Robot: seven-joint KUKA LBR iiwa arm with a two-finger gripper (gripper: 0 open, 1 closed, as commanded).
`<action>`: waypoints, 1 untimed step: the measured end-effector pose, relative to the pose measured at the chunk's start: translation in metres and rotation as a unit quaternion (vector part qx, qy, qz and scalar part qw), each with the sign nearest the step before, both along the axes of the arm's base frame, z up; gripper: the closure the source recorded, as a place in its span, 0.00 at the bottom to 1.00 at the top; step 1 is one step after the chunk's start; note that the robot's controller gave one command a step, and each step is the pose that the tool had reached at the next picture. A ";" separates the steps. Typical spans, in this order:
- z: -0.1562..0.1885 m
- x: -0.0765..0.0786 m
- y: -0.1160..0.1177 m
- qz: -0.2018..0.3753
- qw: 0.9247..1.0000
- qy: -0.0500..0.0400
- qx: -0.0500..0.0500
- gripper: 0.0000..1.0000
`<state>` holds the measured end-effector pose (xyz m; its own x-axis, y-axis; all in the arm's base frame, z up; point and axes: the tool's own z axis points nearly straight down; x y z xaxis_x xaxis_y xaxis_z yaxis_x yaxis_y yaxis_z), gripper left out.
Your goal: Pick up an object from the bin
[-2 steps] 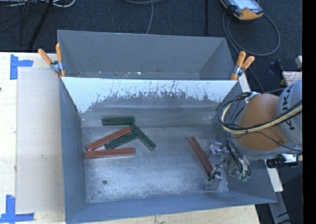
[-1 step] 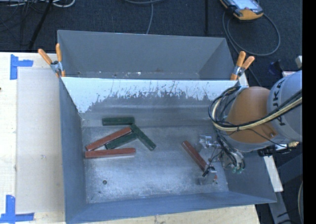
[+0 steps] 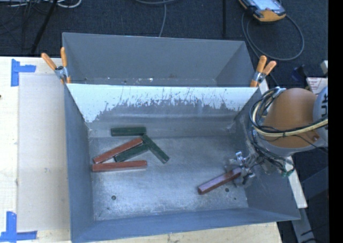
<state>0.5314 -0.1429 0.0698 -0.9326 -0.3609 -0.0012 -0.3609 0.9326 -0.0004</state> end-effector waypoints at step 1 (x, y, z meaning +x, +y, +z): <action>0.000 0.000 0.000 0.000 1.000 0.000 0.000 1.00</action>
Offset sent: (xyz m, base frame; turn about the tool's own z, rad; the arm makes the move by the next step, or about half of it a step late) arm 0.0173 0.0278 0.1280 0.0275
